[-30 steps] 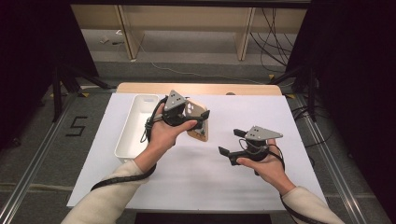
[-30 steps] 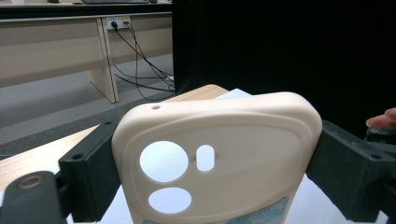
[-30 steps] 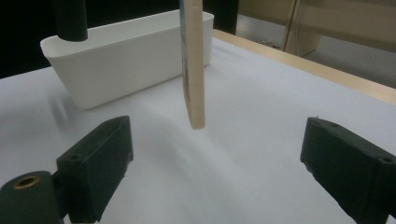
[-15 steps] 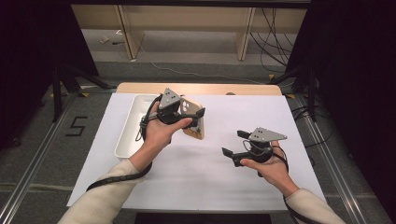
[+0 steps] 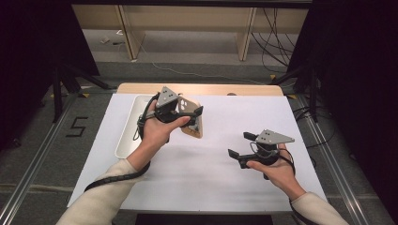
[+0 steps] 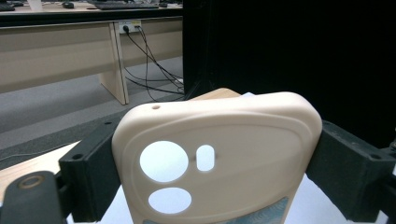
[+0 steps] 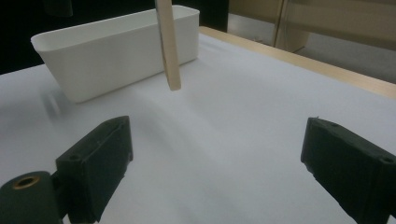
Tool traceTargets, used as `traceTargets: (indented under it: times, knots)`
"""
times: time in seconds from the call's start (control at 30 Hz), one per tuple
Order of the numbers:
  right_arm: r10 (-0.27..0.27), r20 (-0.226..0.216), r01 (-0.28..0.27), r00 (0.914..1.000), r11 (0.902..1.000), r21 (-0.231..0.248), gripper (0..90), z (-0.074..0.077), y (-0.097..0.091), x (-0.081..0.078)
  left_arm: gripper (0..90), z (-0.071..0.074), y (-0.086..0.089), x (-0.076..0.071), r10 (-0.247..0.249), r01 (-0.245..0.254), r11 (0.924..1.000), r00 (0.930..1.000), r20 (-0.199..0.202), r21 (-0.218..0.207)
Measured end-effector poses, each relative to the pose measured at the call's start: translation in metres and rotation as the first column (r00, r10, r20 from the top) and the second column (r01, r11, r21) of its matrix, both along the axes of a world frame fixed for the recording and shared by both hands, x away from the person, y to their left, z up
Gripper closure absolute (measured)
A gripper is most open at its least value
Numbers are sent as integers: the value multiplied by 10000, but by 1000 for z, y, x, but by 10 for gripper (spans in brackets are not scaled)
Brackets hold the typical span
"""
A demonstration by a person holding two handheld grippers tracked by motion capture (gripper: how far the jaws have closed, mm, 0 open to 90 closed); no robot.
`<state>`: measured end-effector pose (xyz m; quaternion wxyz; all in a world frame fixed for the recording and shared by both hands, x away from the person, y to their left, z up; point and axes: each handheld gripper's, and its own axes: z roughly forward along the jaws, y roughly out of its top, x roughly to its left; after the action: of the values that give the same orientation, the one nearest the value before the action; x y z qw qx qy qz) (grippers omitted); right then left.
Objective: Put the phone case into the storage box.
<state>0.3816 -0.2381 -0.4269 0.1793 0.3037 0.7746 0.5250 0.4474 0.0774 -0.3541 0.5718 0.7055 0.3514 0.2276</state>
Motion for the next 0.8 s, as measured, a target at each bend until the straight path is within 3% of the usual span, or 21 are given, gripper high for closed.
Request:
traceTargets:
  times: [0.8]
  knots:
    - [-102,-20,102,9999,9999,30,99,-2,-9,-5,113,8,13,2,216,-217,9998,9997,98,13]
